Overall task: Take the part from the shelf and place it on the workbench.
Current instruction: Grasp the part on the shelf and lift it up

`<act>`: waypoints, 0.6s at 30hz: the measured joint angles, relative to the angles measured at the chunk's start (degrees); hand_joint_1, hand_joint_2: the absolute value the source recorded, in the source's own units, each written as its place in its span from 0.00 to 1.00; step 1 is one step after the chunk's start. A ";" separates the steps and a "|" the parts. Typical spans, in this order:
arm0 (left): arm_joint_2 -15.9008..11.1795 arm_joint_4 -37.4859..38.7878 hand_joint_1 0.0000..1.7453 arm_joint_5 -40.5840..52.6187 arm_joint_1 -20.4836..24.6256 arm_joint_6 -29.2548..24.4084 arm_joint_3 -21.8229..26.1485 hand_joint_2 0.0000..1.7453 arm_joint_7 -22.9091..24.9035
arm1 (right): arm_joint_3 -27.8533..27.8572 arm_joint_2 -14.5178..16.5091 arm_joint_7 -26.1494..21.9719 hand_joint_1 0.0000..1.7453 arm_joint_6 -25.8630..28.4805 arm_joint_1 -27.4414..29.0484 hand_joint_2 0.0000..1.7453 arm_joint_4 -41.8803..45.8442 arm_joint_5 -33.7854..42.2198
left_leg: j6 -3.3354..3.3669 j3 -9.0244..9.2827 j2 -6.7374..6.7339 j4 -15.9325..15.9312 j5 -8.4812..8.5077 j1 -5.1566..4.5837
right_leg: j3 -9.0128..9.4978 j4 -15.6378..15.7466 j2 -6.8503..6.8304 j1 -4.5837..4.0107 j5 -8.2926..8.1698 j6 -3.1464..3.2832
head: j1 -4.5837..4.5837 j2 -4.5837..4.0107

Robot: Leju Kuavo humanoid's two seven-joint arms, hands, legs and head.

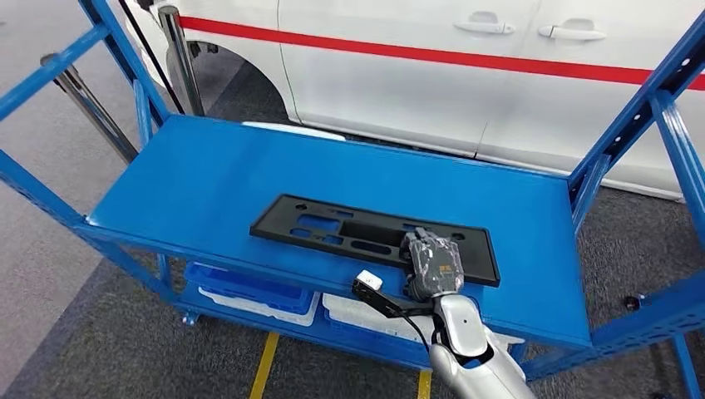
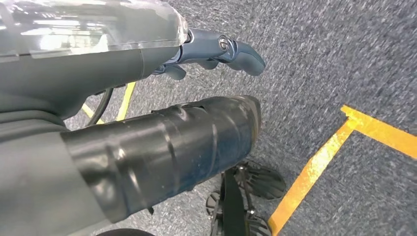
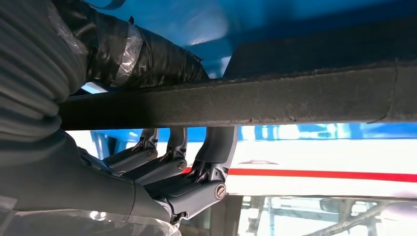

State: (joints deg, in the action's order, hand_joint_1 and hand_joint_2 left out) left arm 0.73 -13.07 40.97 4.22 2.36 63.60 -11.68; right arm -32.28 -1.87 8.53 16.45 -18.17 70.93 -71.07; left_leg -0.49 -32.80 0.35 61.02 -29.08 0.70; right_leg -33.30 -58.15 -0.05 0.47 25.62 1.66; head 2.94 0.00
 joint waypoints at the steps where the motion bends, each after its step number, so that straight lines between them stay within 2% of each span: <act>1: -0.01 0.00 0.00 0.02 -0.01 -0.01 0.16 0.00 -0.02 | 0.05 0.02 -0.01 1.00 -0.03 0.02 1.00 -0.01 -0.02 | -0.22 -1.40 -0.03 3.15 -1.82 0.10 | 0.07 0.14 -0.07 0.05 -0.08 0.19 | -0.02 0.00; 3: -0.03 0.00 0.00 0.04 -0.09 -0.02 0.46 0.00 -0.05 | 0.11 0.02 -0.01 1.00 -0.03 0.11 1.00 -0.04 -0.04 | -0.59 -4.71 -0.05 10.26 -4.99 0.22 | -0.05 0.12 -0.12 0.06 -0.12 0.31 | -0.03 0.00; 4: -0.02 0.00 0.00 0.04 -0.17 -0.02 0.54 0.00 -0.10 | 0.16 0.00 -0.01 1.00 0.01 0.22 1.00 -0.06 -0.07 | -0.73 -5.59 -0.05 12.15 -5.29 0.31 | -0.08 0.08 -0.12 0.06 -0.11 0.30 | -0.03 0.00; 5: -0.01 0.00 0.00 0.05 -0.25 -0.05 0.58 0.00 -0.23 | 0.25 -0.04 -0.07 1.00 0.13 0.45 1.00 -0.04 -0.10 | -0.82 -5.45 -0.06 11.91 -4.48 0.41 | -0.07 0.02 -0.09 0.07 -0.09 0.25 | -0.03 0.00; 6: 0.02 0.00 0.00 0.08 -0.29 -0.12 0.60 0.00 -0.44 | 0.45 -0.22 -0.23 1.00 0.33 0.94 1.00 0.18 -0.18 | -0.85 -4.22 -0.07 9.47 -2.73 0.53 | 0.00 -0.08 -0.07 0.10 -0.02 0.14 | -0.03 0.00; 8: 0.15 0.01 0.00 0.17 -0.29 -0.40 0.61 0.00 -0.92 | 1.22 -1.00 -0.80 1.00 0.95 2.74 1.00 1.48 -0.37 | -0.76 -0.31 -0.06 1.72 0.75 0.56 | 0.15 -0.40 -0.11 0.08 0.28 -0.36 | -0.04 0.00; 9: 0.26 0.02 0.00 0.22 -0.31 -0.61 0.62 0.00 -1.11 | 1.70 -1.57 -1.15 1.00 1.22 3.79 1.00 2.39 -0.45 | -0.51 1.11 -0.02 -1.10 1.61 0.46 | 0.17 -0.55 -0.14 0.02 0.39 -0.70 | -0.02 0.00; 10: 0.39 0.03 0.00 0.26 -0.40 -0.78 0.63 0.00 -1.23 | 2.17 -2.10 -1.45 1.00 1.40 4.69 1.00 3.27 -0.50 | -0.22 1.84 0.01 -2.58 1.78 0.31 | 0.17 -0.62 -0.14 -0.06 0.43 -1.03 | -0.01 0.00; 13: 0.81 0.06 0.00 0.32 -0.62 -0.98 0.66 0.00 -1.46 | 3.14 -3.27 -1.87 1.00 1.51 6.36 1.00 5.00 -0.53 | 0.99 1.98 -0.04 -3.13 1.87 0.16 | 0.23 -0.58 -0.01 -0.06 0.38 -2.00 | 0.02 0.00; 14: 0.92 0.07 0.00 0.35 -0.60 -0.98 0.66 0.00 -1.52 | 3.38 -3.55 -1.87 1.00 1.50 6.74 1.00 5.38 -0.53 | 1.46 2.00 -0.12 -3.30 2.04 0.22 | -0.05 -1.25 0.03 0.01 0.98 -2.28 | 0.04 0.00; 16: 1.03 0.07 0.00 0.47 -0.53 -0.98 0.66 0.00 -1.59 | 3.76 -4.00 -1.88 1.00 1.48 7.33 1.00 5.87 -0.53 | 2.22 1.91 -0.33 -3.55 2.35 0.31 | -2.13 -5.84 0.08 0.13 3.98 -2.67 | 0.07 0.00; 18: 1.10 0.07 0.00 0.59 -0.54 -0.98 0.66 0.00 -1.61 | 3.95 -4.24 -1.89 1.00 1.48 7.79 1.00 6.10 -0.56 | 2.52 1.66 -0.46 -3.51 2.41 0.13 | -5.75 -13.53 0.09 0.15 7.58 -2.87 | 0.07 0.00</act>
State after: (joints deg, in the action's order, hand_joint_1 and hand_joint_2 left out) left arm 1.83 -13.00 41.56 3.68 1.38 64.26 -13.29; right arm -28.33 -6.12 6.64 17.92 -10.38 77.02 -71.63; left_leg 2.04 -31.15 -0.11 57.51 -26.67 0.83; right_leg -39.05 -71.68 0.04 0.62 33.20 -1.21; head 3.01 0.00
